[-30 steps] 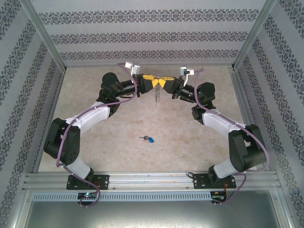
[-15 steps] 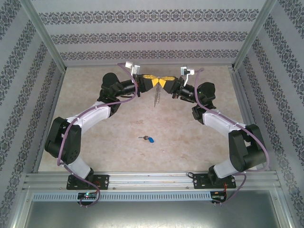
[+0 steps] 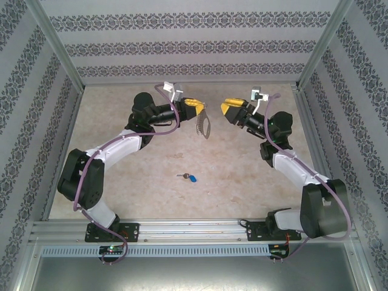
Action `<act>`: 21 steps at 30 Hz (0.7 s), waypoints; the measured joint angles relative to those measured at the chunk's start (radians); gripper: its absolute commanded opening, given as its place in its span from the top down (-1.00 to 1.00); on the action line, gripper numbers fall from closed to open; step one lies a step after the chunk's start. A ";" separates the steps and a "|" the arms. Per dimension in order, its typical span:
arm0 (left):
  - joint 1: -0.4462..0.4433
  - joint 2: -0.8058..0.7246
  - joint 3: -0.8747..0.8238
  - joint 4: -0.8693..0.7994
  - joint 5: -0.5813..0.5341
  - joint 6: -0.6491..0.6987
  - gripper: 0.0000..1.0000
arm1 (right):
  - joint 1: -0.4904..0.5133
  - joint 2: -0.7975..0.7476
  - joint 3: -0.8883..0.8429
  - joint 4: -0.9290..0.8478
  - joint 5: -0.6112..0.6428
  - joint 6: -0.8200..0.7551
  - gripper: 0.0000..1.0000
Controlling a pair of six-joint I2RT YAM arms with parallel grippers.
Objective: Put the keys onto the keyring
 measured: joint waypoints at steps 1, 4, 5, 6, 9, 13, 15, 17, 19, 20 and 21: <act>0.000 -0.004 -0.001 -0.026 0.000 0.035 1.00 | 0.000 -0.003 -0.007 -0.009 -0.002 -0.008 -0.08; 0.000 -0.025 -0.004 -0.107 0.003 0.137 1.00 | 0.000 -0.003 -0.023 -0.042 -0.003 -0.019 -0.08; 0.000 -0.033 -0.005 -0.130 0.004 0.164 1.00 | 0.000 -0.003 -0.027 -0.051 -0.004 -0.023 -0.08; 0.000 -0.043 -0.006 -0.154 0.006 0.194 1.00 | 0.000 -0.003 -0.028 -0.061 -0.007 -0.027 -0.08; 0.000 -0.070 -0.009 -0.208 0.012 0.268 1.00 | 0.000 -0.003 -0.028 -0.075 -0.024 -0.038 -0.08; 0.000 -0.094 -0.014 -0.253 0.026 0.333 1.00 | 0.014 -0.003 -0.028 -0.094 -0.057 -0.060 -0.08; 0.000 -0.098 -0.014 -0.269 0.034 0.351 1.00 | 0.029 -0.003 -0.020 -0.124 -0.076 -0.082 -0.11; 0.000 -0.099 -0.014 -0.288 0.047 0.361 1.00 | 0.049 -0.003 -0.004 -0.158 -0.094 -0.111 -0.12; 0.000 -0.099 -0.014 -0.307 0.058 0.364 1.00 | 0.070 -0.002 0.020 -0.195 -0.112 -0.142 -0.12; 0.000 -0.099 -0.014 -0.313 0.063 0.364 1.00 | 0.080 -0.002 0.033 -0.214 -0.117 -0.158 -0.11; 0.000 -0.099 -0.014 -0.316 0.070 0.364 1.00 | 0.090 -0.002 0.047 -0.233 -0.124 -0.175 -0.10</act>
